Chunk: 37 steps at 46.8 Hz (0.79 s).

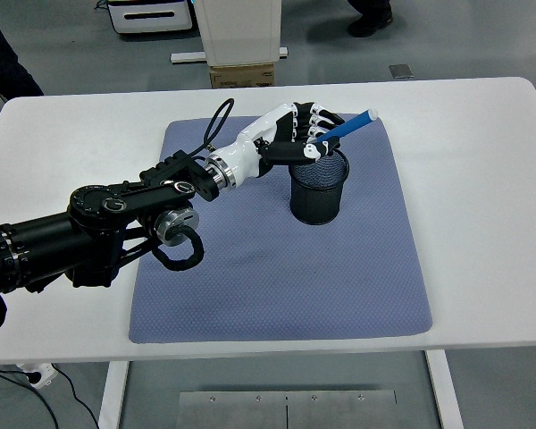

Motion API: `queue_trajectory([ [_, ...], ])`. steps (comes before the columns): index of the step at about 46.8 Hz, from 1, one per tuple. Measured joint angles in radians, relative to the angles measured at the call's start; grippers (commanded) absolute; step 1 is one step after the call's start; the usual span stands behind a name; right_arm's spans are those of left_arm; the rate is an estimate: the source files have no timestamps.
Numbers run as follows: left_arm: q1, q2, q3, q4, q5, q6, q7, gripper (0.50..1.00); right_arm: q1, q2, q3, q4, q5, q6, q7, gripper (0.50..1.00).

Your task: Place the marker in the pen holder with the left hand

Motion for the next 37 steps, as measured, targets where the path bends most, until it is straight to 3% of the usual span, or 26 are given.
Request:
queue_trajectory([
  [13,0.001,0.0,0.0,0.001,0.0,0.004,0.002,0.959,0.0,0.0,0.0,0.0,0.0,0.0,0.0,1.0],
  [19,0.0,0.0,-0.003,0.001,0.0,0.006,0.002,0.965,0.0,0.0,0.0,0.0,0.0,0.0,0.0,1.0],
  [23,-0.006,0.001,-0.033,0.0,0.0,0.006,0.002,1.0,0.0,0.0,0.0,0.0,0.0,0.0,0.0,1.0],
  [37,-0.012,0.024,-0.095,0.002,0.0,0.0,0.002,1.0,0.0,0.0,0.0,0.0,0.0,0.0,0.0,1.0],
])
